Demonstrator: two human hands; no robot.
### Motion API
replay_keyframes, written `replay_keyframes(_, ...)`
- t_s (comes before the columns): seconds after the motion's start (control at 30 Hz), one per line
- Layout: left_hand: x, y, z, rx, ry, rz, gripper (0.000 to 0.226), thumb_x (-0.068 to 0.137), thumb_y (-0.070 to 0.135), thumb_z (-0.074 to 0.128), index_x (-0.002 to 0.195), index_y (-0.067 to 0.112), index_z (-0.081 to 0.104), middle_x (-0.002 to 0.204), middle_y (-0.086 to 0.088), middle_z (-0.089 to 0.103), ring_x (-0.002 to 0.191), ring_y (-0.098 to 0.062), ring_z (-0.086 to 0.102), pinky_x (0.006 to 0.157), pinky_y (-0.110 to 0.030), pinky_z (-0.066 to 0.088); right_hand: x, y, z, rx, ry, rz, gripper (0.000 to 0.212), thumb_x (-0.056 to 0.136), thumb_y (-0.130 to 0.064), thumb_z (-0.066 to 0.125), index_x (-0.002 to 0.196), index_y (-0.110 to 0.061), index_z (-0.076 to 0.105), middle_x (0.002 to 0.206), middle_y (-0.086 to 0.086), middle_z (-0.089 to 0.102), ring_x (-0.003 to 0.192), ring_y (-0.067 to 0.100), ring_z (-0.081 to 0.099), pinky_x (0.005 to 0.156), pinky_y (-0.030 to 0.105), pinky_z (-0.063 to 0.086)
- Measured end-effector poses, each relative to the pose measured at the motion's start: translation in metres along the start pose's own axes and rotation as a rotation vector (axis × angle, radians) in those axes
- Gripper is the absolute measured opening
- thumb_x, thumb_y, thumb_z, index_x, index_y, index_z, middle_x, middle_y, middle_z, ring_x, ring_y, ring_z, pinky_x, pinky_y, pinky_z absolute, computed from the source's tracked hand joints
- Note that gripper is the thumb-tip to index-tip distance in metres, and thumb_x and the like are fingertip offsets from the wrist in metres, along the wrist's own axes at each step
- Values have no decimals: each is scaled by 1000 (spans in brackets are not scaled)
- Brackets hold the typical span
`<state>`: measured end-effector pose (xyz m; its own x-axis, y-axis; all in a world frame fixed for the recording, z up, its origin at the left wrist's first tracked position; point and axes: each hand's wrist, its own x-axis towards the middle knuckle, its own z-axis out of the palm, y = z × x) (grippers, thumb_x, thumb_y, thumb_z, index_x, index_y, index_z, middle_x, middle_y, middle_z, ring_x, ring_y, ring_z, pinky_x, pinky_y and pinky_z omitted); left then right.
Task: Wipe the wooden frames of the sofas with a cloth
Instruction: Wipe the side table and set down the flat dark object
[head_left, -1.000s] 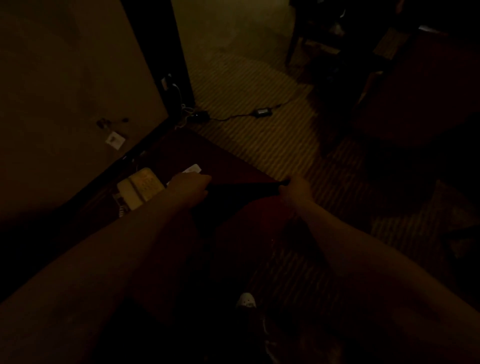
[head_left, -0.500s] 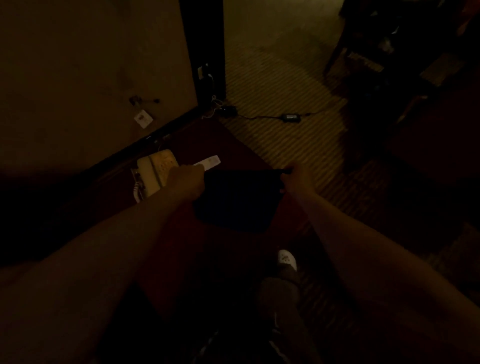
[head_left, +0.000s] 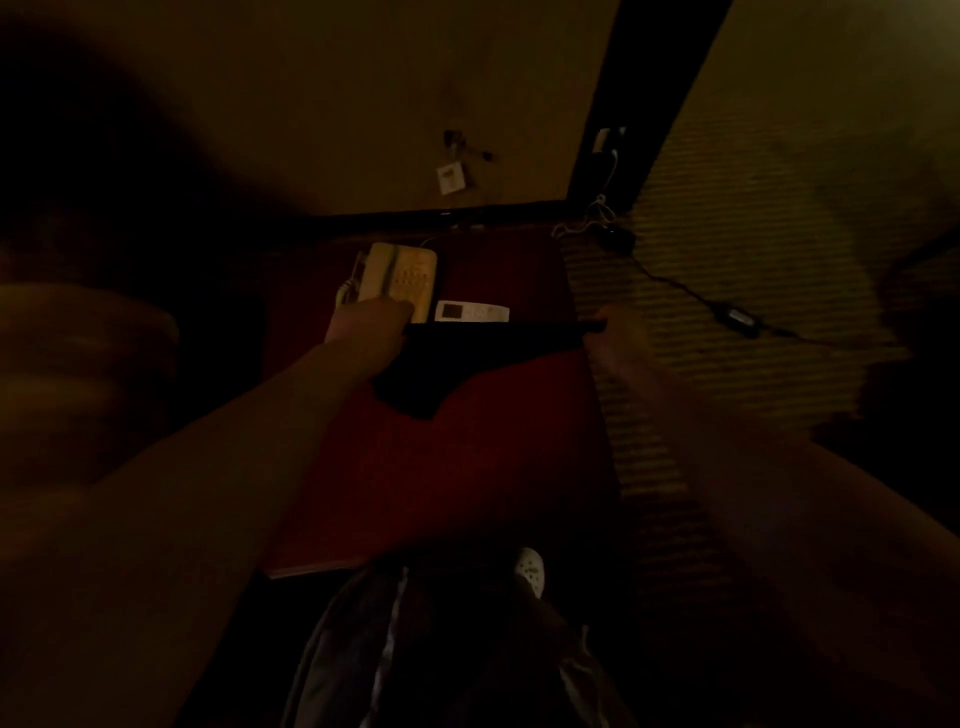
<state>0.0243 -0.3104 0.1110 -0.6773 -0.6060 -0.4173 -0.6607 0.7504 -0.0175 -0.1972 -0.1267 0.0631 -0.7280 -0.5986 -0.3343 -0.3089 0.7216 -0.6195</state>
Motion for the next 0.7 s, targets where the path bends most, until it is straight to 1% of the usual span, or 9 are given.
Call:
replay_keyframes(0.13, -6, 7, 28, -101, -85, -30, 34, 96, 10, 42, 129, 12, 50, 126, -11, 52, 110, -27, 54, 77, -35, 45, 3, 24, -1, -194, -66, -53, 18, 94, -12, 52, 107, -1, 57, 102, 10, 58, 81, 20, 51, 61, 26, 38)
replay_keyframes(0.27, -24, 17, 72, -286, -392, 31, 19, 95, 12, 48, 108, 5, 61, 100, -6, 57, 79, -18, 54, 67, -25, 42, -13, 69, 9, -253, -169, -9, 22, 97, -11, 45, 111, -4, 60, 101, 9, 57, 91, 27, 57, 71, 31, 42)
replay_keyframes(0.33, -29, 21, 101, -312, -503, -7, 26, 95, 13, 51, 118, 7, 59, 100, -5, 57, 75, -14, 53, 59, -22, 41, -21, 100, 19, -274, -239, 35, 20, 98, -14, 45, 105, -7, 63, 104, 9, 60, 96, 30, 60, 83, 40, 50)
replay_keyframes(0.4, -38, 23, 130, -347, -486, -64, 36, 92, 25, 55, 124, 10, 59, 117, -11, 60, 95, -20, 59, 59, -25, 41, -31, 129, 31, -338, -306, 72, 20, 95, -14, 49, 110, -10, 62, 111, 11, 61, 99, 30, 60, 87, 43, 51)
replay_keyframes(0.47, -49, 32, 150, -322, -475, -106, 42, 90, 33, 56, 124, 10, 59, 126, -14, 58, 115, -28, 56, 63, -25, 42, -37, 148, 38, -360, -363, 96, 23, 94, -12, 52, 115, -8, 60, 114, 12, 60, 99, 28, 60, 82, 38, 51)
replay_keyframes(0.53, -53, 40, 157, -424, -543, -194, 43, 93, 21, 55, 134, 12, 51, 137, -15, 50, 122, -31, 51, 76, -29, 47, -38, 151, 38, -387, -405, 109, 19, 93, -12, 54, 110, -8, 61, 111, 11, 60, 98, 27, 60, 73, 30, 48)
replay_keyframes(0.6, -57, 47, 160, -441, -577, -200, 43, 97, 7, 47, 139, 9, 43, 141, -17, 44, 121, -32, 50, 90, -33, 47, -28, 148, 34, -421, -445, 59, 8, 92, -10, 55, 97, -11, 62, 99, 5, 58, 92, 25, 59, 65, 25, 41)
replay_keyframes(0.63, -57, 49, 162, -460, -574, -210, 37, 98, 7, 44, 135, 6, 47, 136, -18, 48, 117, -32, 53, 91, -34, 47, -20, 144, 31, -430, -450, 35, 9, 92, -10, 54, 99, -9, 61, 98, 3, 56, 89, 22, 57, 65, 24, 39)
replay_keyframes(0.7, -57, 52, 159, -518, -509, -248, 22, 99, 9, 41, 107, 6, 61, 107, -13, 60, 90, -24, 62, 74, -28, 51, -3, 128, 23, -402, -428, -11, 19, 93, -11, 54, 111, -5, 57, 106, 3, 54, 93, 22, 55, 72, 25, 41)
